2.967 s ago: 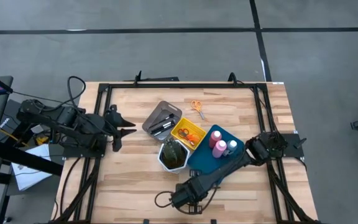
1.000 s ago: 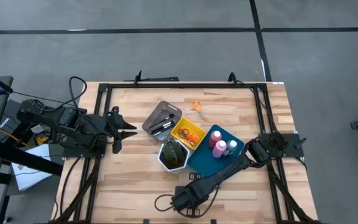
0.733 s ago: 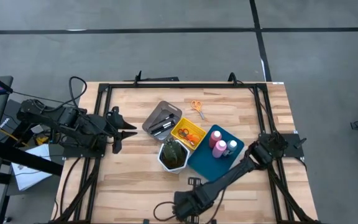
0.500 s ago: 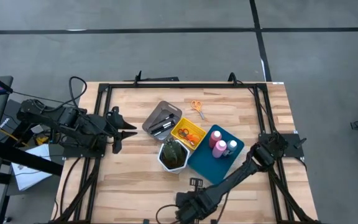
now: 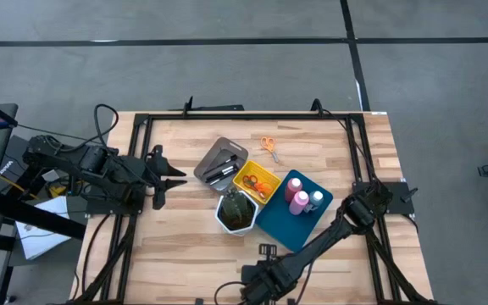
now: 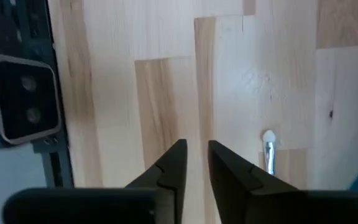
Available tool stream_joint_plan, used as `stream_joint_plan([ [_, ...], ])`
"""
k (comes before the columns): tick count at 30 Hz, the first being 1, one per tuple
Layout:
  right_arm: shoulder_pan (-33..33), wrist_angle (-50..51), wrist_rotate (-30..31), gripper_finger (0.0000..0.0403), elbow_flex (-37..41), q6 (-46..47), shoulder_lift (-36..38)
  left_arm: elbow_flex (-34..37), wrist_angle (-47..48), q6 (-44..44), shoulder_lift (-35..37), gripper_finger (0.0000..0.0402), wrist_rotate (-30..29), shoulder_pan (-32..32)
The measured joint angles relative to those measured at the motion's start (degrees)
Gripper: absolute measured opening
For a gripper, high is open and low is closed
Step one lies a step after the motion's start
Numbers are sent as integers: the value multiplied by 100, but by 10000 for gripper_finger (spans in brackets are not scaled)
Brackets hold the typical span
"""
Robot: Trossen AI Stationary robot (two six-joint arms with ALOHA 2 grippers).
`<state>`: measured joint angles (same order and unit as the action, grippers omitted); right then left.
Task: Pick & Place Paint Supplies
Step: Put the makeup brush into the black bin
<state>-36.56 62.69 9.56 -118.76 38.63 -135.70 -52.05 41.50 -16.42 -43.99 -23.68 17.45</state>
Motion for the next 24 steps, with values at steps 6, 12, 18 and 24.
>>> stream_joint_plan([
  [6,86,-221,-61,81,203,-679,1,0,3,255,0,94,185,1],
  [12,249,-474,-70,81,600,-668,27,0,6,306,0,94,361,2],
  [18,340,-408,-46,82,655,-667,177,0,2,447,2,94,361,2],
  [24,330,-336,85,82,656,-738,164,0,3,461,2,94,361,2],
])
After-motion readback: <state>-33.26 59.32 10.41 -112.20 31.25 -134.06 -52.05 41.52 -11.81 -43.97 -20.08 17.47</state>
